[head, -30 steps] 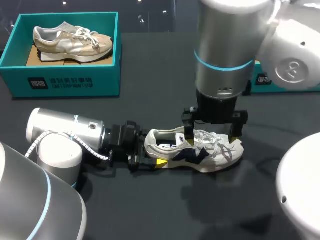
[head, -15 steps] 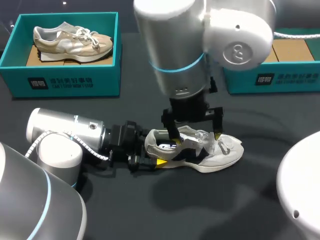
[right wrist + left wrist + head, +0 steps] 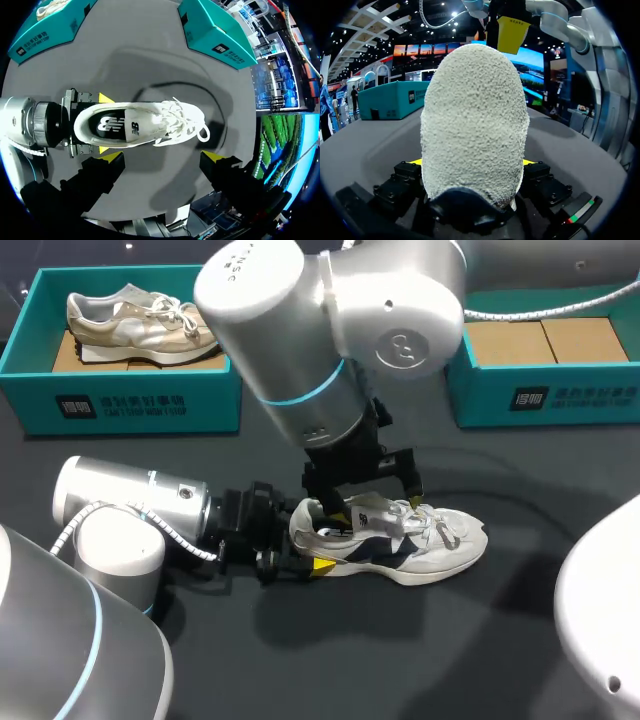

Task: Take the shoe out of the shoebox, open the shoe tongue, remove and reinsert the insole, then place the shoe into the shoebox

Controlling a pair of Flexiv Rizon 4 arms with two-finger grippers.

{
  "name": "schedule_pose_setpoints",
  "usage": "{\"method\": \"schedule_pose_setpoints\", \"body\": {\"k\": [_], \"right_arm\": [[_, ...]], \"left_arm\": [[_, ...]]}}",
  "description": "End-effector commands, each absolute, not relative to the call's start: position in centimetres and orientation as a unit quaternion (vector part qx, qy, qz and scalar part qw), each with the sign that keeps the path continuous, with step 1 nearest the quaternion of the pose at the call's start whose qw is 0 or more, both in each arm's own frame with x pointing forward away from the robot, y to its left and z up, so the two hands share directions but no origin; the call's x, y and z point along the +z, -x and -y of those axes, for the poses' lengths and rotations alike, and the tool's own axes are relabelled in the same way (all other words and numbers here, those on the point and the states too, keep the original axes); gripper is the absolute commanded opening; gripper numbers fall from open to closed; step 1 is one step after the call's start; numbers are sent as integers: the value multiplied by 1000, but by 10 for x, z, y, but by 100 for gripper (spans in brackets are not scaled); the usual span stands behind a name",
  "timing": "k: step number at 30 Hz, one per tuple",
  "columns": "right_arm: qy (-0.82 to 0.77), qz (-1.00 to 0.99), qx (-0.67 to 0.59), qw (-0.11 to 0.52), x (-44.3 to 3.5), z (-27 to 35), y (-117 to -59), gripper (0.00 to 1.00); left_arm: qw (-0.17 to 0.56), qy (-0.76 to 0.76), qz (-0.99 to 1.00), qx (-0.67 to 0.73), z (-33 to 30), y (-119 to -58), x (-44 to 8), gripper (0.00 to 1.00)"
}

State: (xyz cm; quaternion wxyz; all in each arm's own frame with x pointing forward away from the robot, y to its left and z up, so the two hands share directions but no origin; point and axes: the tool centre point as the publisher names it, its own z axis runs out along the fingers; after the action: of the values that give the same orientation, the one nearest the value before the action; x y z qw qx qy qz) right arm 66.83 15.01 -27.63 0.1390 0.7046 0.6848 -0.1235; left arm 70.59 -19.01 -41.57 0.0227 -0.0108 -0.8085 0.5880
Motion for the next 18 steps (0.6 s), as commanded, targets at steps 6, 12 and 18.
{"method": "schedule_pose_setpoints", "body": {"k": [6,12,18], "right_arm": [[-702,-667,-167,185,-303,-152,-676,100],[-703,-666,-165,184,-309,-153,-683,100],[-705,-668,-164,176,-315,-156,-688,100]], "left_arm": [[22,10,809,587,187,-704,-417,0],[22,10,809,587,187,-704,-417,0],[22,10,809,587,187,-704,-417,0]]}}
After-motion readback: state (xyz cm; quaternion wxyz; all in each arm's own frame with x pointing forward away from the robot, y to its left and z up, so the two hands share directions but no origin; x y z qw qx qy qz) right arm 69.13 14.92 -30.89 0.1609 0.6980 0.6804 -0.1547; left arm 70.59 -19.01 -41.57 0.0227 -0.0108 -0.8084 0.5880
